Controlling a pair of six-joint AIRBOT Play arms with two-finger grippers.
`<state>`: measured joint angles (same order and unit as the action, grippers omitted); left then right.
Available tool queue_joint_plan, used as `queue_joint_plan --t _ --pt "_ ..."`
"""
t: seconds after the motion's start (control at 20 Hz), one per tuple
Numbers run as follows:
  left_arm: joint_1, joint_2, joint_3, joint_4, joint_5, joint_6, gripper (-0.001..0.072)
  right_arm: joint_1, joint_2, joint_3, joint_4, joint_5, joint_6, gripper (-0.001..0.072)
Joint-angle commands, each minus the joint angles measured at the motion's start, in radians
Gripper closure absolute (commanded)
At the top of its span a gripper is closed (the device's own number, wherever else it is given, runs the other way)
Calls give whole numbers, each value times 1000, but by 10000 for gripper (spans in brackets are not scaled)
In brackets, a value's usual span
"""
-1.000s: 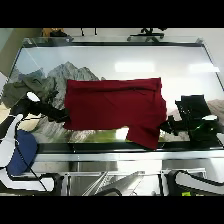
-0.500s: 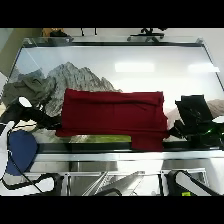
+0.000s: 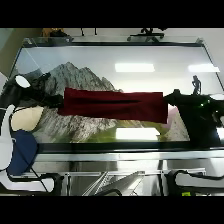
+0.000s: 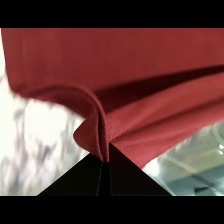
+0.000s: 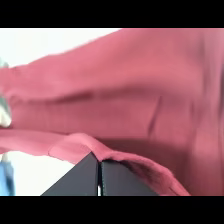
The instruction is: Fold the shirts.
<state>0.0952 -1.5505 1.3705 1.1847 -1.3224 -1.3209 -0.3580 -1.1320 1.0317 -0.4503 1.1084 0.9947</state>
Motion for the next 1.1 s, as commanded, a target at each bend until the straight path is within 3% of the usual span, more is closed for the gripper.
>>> queue_joint_plan --t 0.0,0.35,0.45,0.5,0.55,0.6,0.7,0.75,0.85,1.05 --pt "-40 -146 161 0 6 -19 695 82 -216 179 32 -82 -47 693" --pt "-39 -394 371 87 -69 -75 695 84 -415 304 13 -126 -98 683" --pt "-43 -427 435 79 -105 -76 692 73 -406 320 11 -106 -136 482" --pt "-45 -435 467 70 -124 -76 663 58 -395 344 -10 -64 -135 439" --pt "-46 -436 502 70 -147 -76 283 40 -378 370 -39 -20 -135 381" --pt "-48 -435 537 71 -162 -91 20 22 -357 396 -75 17 -133 242" --pt "-51 -436 616 78 -188 -105 18 -15 -304 417 -199 45 -107 163" --pt "-49 -436 650 90 -192 -122 18 -30 -285 417 -271 45 -72 14" --pt "-40 -435 697 108 -196 -180 18 -51 -277 413 -378 88 -5 5" --pt "-36 -390 623 38 -174 -206 18 -32 -315 333 -375 130 -16 5"
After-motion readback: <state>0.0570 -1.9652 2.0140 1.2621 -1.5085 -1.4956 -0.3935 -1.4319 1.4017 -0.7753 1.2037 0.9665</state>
